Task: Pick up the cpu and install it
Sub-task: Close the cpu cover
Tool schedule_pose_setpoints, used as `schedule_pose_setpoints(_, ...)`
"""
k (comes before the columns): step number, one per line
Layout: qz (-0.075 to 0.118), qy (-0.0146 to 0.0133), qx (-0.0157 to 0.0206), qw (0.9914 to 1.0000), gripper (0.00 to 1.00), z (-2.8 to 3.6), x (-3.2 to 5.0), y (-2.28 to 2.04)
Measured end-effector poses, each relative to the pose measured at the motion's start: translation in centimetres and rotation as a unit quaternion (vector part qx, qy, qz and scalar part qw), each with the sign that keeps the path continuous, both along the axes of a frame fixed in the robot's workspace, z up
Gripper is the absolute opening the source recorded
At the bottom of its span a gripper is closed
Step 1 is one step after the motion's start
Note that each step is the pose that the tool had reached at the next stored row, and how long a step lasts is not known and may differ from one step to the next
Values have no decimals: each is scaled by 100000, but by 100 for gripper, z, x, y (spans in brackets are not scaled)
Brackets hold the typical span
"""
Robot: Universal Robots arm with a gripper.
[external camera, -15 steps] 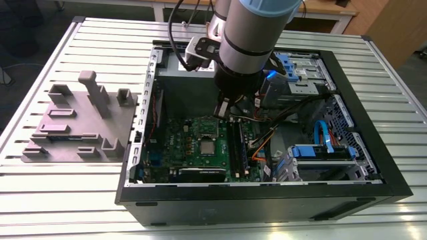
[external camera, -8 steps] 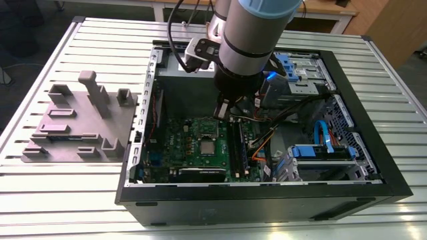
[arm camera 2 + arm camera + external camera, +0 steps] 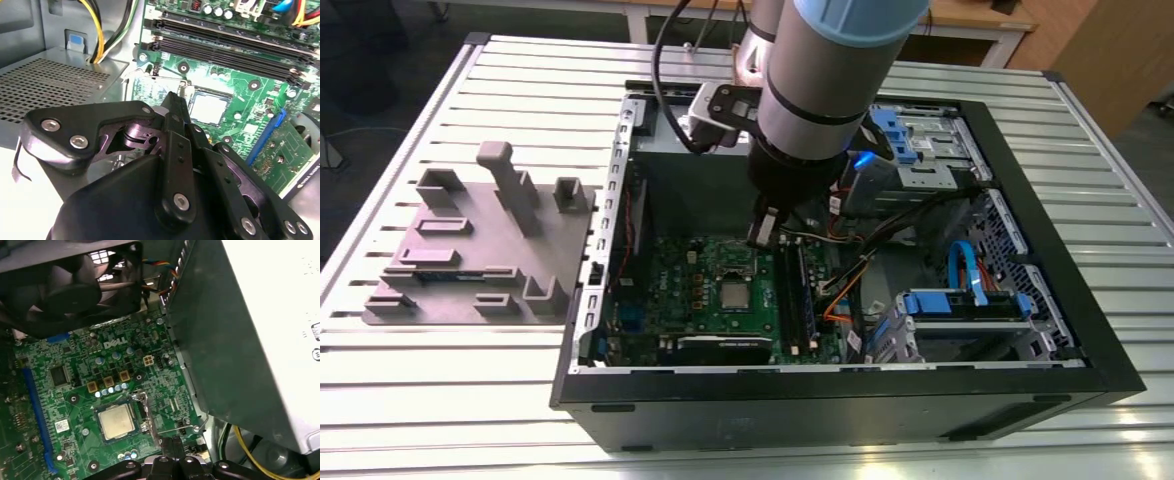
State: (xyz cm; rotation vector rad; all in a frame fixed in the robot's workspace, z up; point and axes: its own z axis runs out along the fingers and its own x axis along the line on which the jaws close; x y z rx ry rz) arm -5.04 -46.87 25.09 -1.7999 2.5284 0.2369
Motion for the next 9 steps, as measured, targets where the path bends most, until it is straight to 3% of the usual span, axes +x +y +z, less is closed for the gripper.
schedule_pose_setpoints(9, 260, -2, -217, 99999, 11, -19, 0, -62)
